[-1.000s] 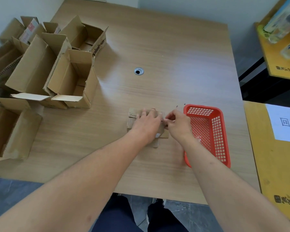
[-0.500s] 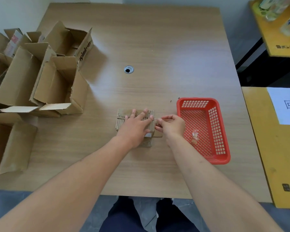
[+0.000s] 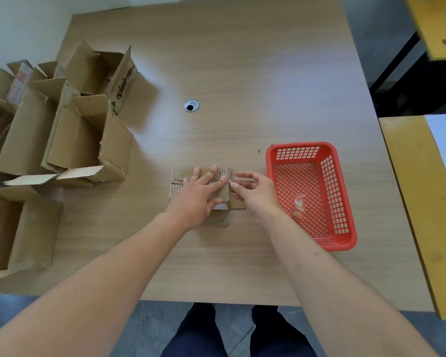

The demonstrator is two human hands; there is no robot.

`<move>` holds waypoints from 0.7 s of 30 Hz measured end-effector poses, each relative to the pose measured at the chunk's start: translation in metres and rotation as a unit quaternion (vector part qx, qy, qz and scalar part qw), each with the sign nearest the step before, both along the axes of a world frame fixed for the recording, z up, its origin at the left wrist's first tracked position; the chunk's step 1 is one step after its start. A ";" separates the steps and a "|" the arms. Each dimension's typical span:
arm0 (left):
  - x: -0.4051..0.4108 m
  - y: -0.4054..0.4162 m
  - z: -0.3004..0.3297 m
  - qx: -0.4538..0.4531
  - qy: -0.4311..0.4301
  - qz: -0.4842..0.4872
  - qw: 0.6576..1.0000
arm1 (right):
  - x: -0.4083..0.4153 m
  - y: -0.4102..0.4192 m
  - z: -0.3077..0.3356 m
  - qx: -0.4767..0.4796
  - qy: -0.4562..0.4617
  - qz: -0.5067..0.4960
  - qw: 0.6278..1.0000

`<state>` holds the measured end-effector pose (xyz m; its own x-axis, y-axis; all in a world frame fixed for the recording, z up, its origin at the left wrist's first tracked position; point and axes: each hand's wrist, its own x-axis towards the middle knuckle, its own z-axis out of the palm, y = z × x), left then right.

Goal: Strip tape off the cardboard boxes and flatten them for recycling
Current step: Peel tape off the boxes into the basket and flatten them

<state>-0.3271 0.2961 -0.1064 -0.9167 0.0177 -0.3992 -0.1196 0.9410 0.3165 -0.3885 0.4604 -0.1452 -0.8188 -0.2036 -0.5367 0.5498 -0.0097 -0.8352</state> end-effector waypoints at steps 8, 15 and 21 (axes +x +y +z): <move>0.003 0.000 -0.004 -0.007 0.014 0.003 1.000 | -0.003 -0.009 -0.011 0.094 0.014 0.038 0.995; 0.002 0.002 -0.003 -0.009 0.011 0.008 1.000 | -0.008 -0.019 -0.007 0.260 0.084 0.088 0.958; -0.002 0.004 0.000 -0.017 -0.004 0.005 1.000 | -0.011 -0.026 0.005 0.374 0.168 0.145 0.901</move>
<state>-0.3291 0.2997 -0.1061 -0.9136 -0.0046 -0.4066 -0.1312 0.9498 0.2841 -0.4000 0.4341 -0.1407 -0.9312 -0.1194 -0.3444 0.1541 0.7273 -0.6688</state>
